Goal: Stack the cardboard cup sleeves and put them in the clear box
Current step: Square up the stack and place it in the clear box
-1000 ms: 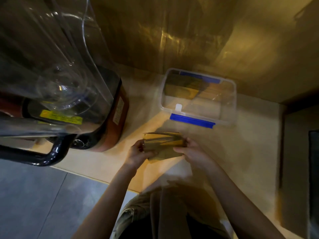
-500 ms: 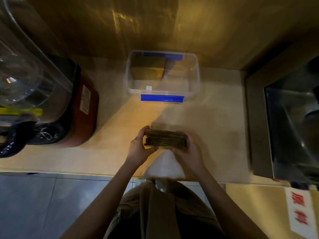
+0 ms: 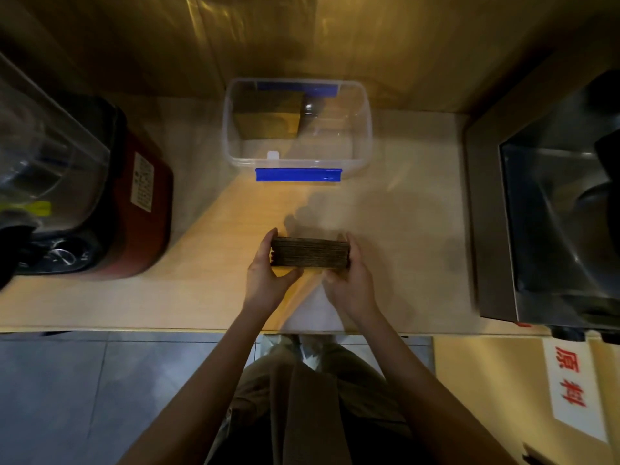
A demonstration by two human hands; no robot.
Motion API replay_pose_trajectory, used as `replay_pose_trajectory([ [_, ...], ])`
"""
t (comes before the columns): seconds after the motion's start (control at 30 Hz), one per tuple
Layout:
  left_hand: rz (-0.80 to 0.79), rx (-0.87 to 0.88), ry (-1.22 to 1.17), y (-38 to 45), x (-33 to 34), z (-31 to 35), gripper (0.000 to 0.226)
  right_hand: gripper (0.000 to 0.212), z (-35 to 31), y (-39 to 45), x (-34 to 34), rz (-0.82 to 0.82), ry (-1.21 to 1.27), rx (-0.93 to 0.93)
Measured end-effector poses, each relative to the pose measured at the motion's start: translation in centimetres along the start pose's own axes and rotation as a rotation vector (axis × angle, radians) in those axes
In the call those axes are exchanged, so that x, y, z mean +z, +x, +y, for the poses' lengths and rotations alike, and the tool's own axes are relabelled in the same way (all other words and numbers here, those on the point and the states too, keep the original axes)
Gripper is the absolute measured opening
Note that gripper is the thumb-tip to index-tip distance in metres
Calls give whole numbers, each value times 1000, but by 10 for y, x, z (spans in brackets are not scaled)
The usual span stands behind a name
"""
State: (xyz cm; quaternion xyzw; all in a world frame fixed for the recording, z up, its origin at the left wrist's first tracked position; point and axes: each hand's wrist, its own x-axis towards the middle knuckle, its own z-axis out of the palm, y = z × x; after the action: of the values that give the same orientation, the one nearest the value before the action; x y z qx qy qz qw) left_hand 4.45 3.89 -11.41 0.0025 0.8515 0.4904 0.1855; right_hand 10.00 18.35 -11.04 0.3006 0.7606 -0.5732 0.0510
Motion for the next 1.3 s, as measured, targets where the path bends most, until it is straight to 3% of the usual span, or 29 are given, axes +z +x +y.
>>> replay_pose_trajectory([
  [0.3,4,-133,-169,-7,19,2,92,80,-2,1,2,-75,-42,2],
  [0.83,-12,-150,-191,-1,15,-3,71,64,8,9,-4,-99,-77,-60],
  [1.07,-64,7,24,3,6,-4,56,54,17,14,-18,-115,-93,-52],
  [1.13,-57,54,40,12,-13,0,54,54,1,25,-22,-165,-153,-129],
  [1.3,-217,49,155,20,-26,-1,45,46,-5,43,-38,-283,-328,-125],
])
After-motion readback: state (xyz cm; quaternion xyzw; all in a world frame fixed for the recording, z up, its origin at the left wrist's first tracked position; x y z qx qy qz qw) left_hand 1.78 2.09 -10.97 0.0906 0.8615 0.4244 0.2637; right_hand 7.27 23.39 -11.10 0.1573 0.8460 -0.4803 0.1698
